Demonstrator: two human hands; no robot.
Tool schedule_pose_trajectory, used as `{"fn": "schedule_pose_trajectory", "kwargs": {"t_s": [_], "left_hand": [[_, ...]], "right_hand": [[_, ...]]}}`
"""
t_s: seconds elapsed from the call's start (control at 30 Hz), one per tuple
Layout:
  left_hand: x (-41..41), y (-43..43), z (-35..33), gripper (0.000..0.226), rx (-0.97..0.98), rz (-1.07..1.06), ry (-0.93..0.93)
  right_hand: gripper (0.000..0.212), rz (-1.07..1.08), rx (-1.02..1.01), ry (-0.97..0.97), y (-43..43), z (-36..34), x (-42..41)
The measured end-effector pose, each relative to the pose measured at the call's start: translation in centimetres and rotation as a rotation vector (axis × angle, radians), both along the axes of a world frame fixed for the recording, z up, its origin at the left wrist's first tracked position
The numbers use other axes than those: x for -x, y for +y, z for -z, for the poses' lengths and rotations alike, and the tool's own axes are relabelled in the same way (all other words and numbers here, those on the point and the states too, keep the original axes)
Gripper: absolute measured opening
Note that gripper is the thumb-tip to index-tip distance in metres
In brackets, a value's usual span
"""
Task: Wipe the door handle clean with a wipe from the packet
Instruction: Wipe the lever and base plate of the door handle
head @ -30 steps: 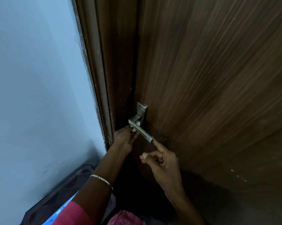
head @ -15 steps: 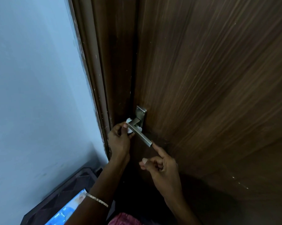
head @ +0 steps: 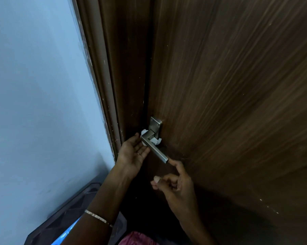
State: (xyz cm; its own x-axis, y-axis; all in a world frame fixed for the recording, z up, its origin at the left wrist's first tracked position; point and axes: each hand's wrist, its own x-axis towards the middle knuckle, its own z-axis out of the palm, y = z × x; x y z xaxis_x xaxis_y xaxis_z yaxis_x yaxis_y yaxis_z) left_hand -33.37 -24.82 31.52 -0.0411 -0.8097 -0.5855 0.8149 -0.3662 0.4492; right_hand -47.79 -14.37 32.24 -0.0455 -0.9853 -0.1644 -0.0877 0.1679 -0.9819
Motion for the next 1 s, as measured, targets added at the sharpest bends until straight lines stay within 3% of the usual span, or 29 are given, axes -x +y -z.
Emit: {"fn": "schedule_pose_trajectory", "kwargs": {"t_s": [0.13,0.27,0.3,0.4,0.47,0.6,0.73,0.9,1.0], "left_hand": [[-0.2,-0.3,0.5,0.026,0.028,-0.025,-0.141],[0.8,0.3,1.0,0.012,0.092,-0.104,-0.404],[1.1,0.7,1.0,0.014,0.126,-0.133,-0.532],[1.8,1.8,0.0,0.016,0.305,-0.258,-1.165],[2.2,1.7,-1.2,0.018,0.445,-0.295,-1.367],[3.2,0.0,-3.4,0.025,0.491,-0.283,-1.419],[3.5,-0.7,-4.4,0.022,0.620,-0.409,-1.389],[3.3,-0.5,-3.1,0.020,0.842,-0.399,-1.617],[2.7,-0.6,-2.2,0.018,0.859,-0.357,-1.659]], "right_hand": [[0.054,-0.005,-0.033,-0.029,-0.4,-0.1,-0.2],[0.050,0.004,-0.026,-0.015,-0.9,-0.1,-0.1],[0.049,0.010,-0.026,-0.012,-1.0,0.0,-0.1],[0.049,0.017,-0.024,0.006,-1.2,0.1,0.0],[0.049,0.015,-0.016,0.018,-1.3,0.0,0.0],[0.048,0.008,-0.024,0.001,-1.2,-0.1,0.0],[0.052,0.008,-0.039,-0.017,-1.1,-0.2,-0.1],[0.053,0.009,-0.029,-0.041,-1.1,-0.2,-0.3],[0.052,0.009,-0.036,-0.029,-1.0,-0.2,-0.3]]}}
